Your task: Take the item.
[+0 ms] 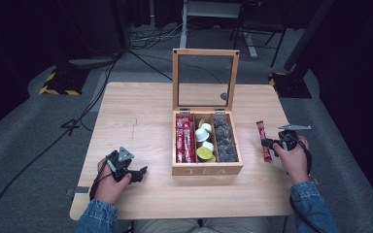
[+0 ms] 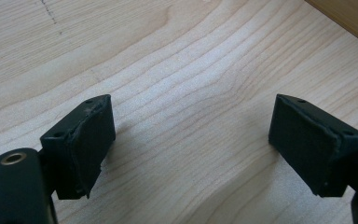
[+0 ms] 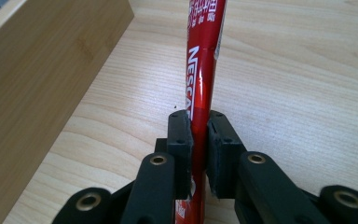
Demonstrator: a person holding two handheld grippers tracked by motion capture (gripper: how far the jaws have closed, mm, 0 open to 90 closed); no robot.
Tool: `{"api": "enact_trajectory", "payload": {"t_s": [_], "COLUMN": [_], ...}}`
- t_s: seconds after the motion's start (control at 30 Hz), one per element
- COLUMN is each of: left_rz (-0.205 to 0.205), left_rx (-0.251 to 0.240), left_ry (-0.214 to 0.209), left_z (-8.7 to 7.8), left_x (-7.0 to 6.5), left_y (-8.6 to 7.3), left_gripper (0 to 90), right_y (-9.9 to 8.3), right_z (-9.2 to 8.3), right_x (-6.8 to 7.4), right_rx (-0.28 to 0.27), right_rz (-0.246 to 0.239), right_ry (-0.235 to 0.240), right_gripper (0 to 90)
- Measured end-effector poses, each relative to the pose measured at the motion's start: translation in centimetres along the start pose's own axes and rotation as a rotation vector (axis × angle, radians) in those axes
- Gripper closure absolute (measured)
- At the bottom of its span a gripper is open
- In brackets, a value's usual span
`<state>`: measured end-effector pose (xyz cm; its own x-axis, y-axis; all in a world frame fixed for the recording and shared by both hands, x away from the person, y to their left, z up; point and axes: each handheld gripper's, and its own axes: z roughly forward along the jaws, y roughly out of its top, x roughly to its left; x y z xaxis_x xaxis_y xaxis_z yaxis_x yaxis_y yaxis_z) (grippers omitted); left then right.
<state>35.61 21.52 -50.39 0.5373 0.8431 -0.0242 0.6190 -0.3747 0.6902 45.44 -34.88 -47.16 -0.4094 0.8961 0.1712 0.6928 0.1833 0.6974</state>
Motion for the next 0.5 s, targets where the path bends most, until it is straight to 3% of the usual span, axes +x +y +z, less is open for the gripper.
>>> {"api": "enact_trajectory", "payload": {"t_s": [0.33,0.5], "left_rz": [0.007,0.011], "left_rx": [-0.001,0.001], "left_ry": [-0.005,-0.008], "left_z": [0.2,0.3], "left_x": [0.2,0.3], "left_y": [0.1,0.3], "left_gripper": [13.9,13.8], "right_y": [-0.6,-0.8], "right_z": [1.1,1.2], "right_x": [0.5,0.4], "right_rx": [0.052,0.038], "right_rz": [-0.037,-0.058], "right_ry": [-0.042,-0.058], "right_gripper": [77.5,61.0]}}
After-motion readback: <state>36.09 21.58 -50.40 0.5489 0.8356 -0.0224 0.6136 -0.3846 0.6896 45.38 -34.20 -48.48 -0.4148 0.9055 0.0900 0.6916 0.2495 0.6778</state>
